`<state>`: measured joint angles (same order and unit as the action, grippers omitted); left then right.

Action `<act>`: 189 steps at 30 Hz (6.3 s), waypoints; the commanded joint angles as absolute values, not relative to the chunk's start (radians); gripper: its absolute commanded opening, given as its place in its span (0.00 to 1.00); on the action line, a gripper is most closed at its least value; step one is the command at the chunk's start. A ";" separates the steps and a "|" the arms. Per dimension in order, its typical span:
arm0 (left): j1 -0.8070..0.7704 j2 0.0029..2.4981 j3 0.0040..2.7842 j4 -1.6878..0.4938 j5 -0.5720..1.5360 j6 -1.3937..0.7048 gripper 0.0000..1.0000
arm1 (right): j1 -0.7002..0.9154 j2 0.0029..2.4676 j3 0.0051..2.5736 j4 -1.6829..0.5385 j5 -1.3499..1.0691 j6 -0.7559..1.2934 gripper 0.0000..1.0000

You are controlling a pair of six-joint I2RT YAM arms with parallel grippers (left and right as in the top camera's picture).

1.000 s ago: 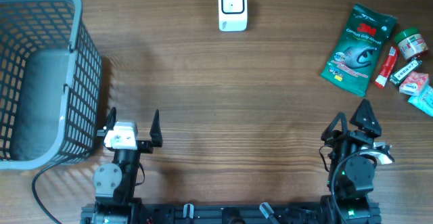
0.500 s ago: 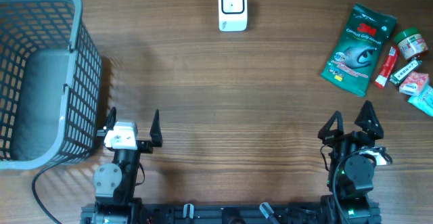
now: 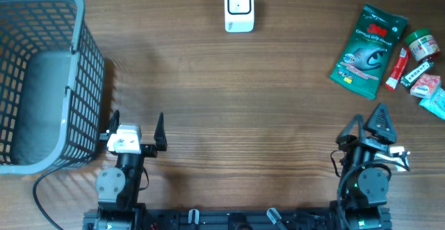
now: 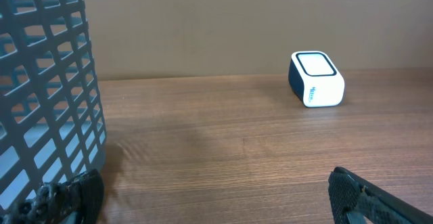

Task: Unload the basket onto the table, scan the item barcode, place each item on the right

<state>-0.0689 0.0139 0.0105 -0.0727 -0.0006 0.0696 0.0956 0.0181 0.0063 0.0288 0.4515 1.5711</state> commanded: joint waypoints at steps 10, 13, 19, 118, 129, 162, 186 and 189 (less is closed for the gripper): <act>-0.065 0.007 0.006 -0.075 0.015 0.064 1.00 | 0.102 0.003 0.006 0.029 0.562 0.260 1.00; -0.065 0.007 0.006 -0.075 0.015 0.064 1.00 | 0.101 0.003 0.006 0.029 0.562 0.240 1.00; -0.065 0.007 0.006 -0.075 0.015 0.064 1.00 | 0.101 0.003 0.006 0.020 0.701 0.193 1.00; -0.021 0.009 0.006 -0.075 0.015 0.064 1.00 | 0.102 0.004 0.006 0.025 0.674 0.193 1.00; -0.021 0.009 0.006 -0.075 0.015 0.064 1.00 | 0.102 0.004 0.006 0.149 -0.181 -0.277 1.00; -0.021 0.009 0.006 -0.075 0.015 0.064 1.00 | 0.101 0.021 0.006 0.013 0.081 0.003 1.00; -0.021 0.009 0.006 -0.075 0.015 0.064 1.00 | 0.101 0.023 0.006 0.014 0.079 0.003 1.00; -0.021 0.009 0.006 -0.075 0.015 0.064 1.00 | 0.101 0.023 0.006 0.014 0.079 0.003 1.00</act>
